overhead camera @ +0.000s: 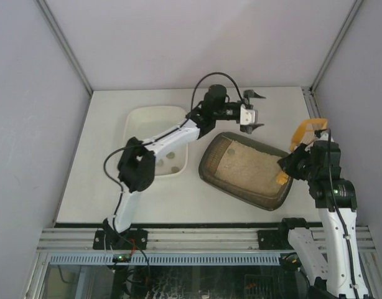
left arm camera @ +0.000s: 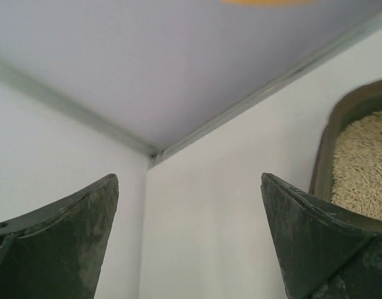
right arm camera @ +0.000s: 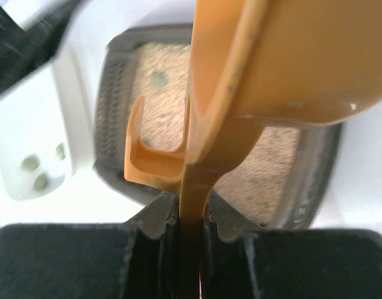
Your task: Clean the litter box
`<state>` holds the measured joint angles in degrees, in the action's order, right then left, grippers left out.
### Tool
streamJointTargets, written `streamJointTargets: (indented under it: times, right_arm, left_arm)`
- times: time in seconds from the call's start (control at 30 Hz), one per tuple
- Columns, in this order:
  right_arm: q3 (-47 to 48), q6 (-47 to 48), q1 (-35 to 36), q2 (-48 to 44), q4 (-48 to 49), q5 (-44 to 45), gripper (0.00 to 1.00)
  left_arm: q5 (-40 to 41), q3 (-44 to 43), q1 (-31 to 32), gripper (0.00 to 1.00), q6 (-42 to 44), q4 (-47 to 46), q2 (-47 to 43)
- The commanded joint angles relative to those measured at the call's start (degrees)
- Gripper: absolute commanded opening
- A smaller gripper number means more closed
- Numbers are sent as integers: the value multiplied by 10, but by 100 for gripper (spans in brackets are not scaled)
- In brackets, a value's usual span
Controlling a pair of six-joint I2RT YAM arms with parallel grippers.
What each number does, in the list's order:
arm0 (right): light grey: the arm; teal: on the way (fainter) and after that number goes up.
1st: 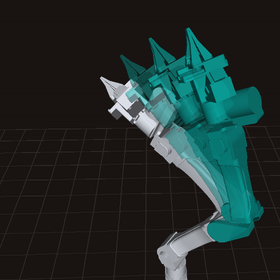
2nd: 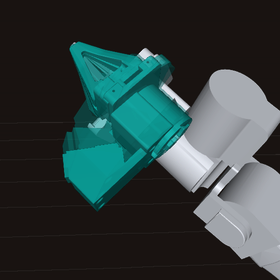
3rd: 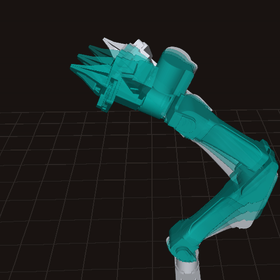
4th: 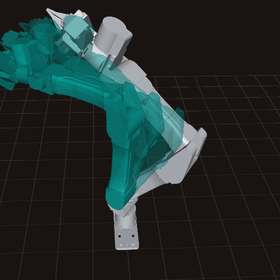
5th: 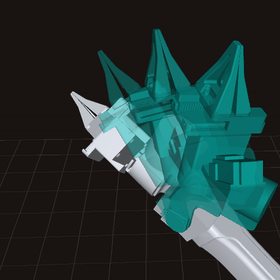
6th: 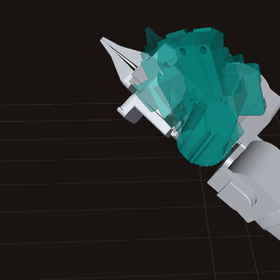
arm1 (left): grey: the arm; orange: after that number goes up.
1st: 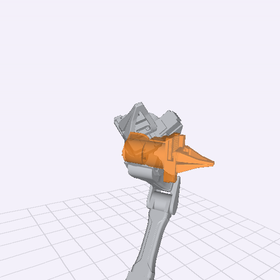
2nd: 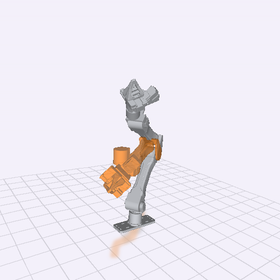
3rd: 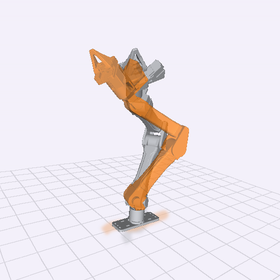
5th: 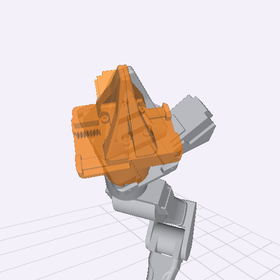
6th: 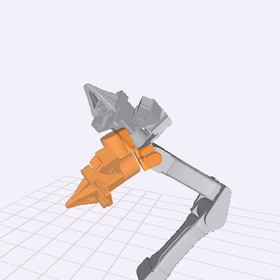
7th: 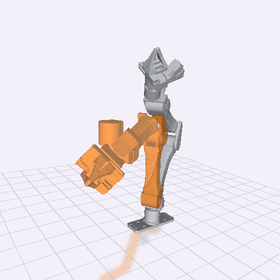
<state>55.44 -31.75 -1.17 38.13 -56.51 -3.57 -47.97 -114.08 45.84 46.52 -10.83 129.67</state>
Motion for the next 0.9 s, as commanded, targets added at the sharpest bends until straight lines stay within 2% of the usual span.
streamJointTargets:
  times: [0.0,0.1,0.17,0.23,0.3,0.37,0.43,0.53,0.67,0.87]
  right_arm:
    - [13,16,-6,48,43,-196,0]
    - [6,10,-5,131,32,-337,0]
    - [-7,-7,-5,180,36,-401,0]
    - [-17,-43,-3,218,52,-438,0]
    - [-17,-76,1,246,71,-454,0]
    - [-17,-117,5,266,90,-453,0]
    - [-17,-147,10,288,93,-443,0]
    - [-13,-183,26,307,93,-408,0]
    - [-11,-224,47,322,103,-343,0]
    - [-7,-281,81,384,153,-355,0]
  left_arm:
    - [193,98,-28,100,-137,-58,-180]
    - [310,88,-60,100,-244,41,-214]
    - [376,17,-83,100,-350,181,-198]
    - [394,-44,-107,100,-449,270,-174]
    - [359,-65,-129,100,-541,316,-150]
    - [311,-64,-144,100,-633,319,-129]
    - [298,-71,-147,100,-712,320,-98]
    - [281,-89,-144,100,-786,318,-61]
    - [295,-124,-142,100,-841,323,-16]
    - [277,-122,-143,100,-872,319,20]
